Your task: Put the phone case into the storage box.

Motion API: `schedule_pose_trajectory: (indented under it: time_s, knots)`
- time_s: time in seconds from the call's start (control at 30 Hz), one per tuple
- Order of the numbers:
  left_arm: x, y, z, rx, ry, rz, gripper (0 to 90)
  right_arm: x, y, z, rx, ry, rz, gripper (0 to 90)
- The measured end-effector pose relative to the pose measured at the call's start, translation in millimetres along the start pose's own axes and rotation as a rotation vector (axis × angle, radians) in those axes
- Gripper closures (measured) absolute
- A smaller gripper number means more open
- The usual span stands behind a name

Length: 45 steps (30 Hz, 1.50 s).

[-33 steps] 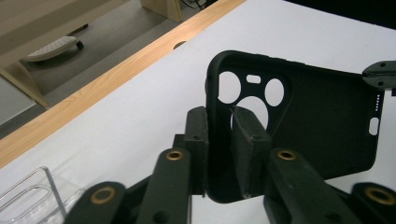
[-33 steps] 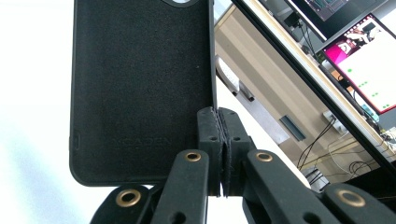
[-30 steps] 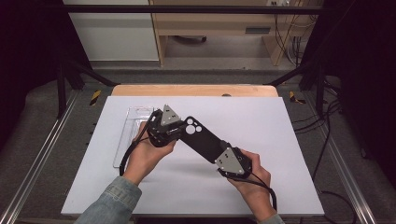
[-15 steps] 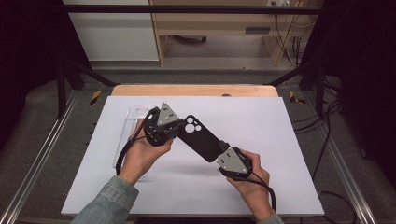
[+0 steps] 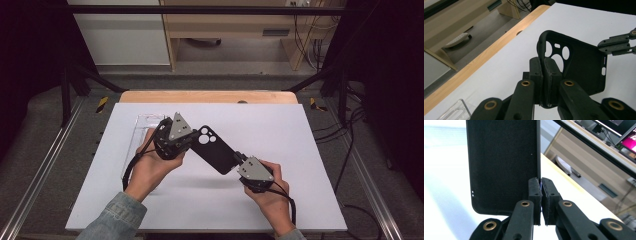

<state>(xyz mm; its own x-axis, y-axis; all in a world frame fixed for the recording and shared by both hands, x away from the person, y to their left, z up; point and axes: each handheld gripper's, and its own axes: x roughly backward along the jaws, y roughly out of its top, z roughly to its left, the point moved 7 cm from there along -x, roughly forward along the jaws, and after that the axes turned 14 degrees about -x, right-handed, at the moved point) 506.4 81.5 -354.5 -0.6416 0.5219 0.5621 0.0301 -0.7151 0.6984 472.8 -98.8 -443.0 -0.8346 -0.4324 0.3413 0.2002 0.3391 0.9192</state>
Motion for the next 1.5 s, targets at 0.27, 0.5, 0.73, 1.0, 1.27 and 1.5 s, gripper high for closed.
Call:
schedule_pose_trajectory:
  time_s: [0.27, 0.5, 0.73, 1.0, 1.27, 1.5]
  knots:
    - [-1.3, 3.3, -1.0, -0.026, 0.011, 0.006, 85.8, 3.2, -0.4, -2.4, -0.034, 0.040, -0.022, 60.8]
    - [-2.1, -3.7, 7.9, -0.061, 0.058, 0.026, 85.8, 4.7, -1.3, -17.5, -0.137, 0.063, -0.072, 35.1]
    - [6.3, -3.4, 14.5, -0.115, 0.100, 0.019, 85.7, 0.5, -14.1, -36.6, -0.302, 0.105, -0.086, 20.5]
    - [16.2, -6.3, 25.0, -0.140, 0.136, 0.010, 85.7, -5.6, -26.5, -45.0, -0.314, 0.018, -0.035, 8.4]
    - [31.7, -13.6, 39.0, -0.144, 0.169, 0.022, 85.7, 3.9, -38.4, -45.4, -0.292, 0.024, -0.048, 6.4]
    - [46.1, -20.9, 60.1, -0.135, 0.210, 0.040, 85.7, 14.0, -48.2, -53.0, -0.292, -0.001, -0.074, 8.8]
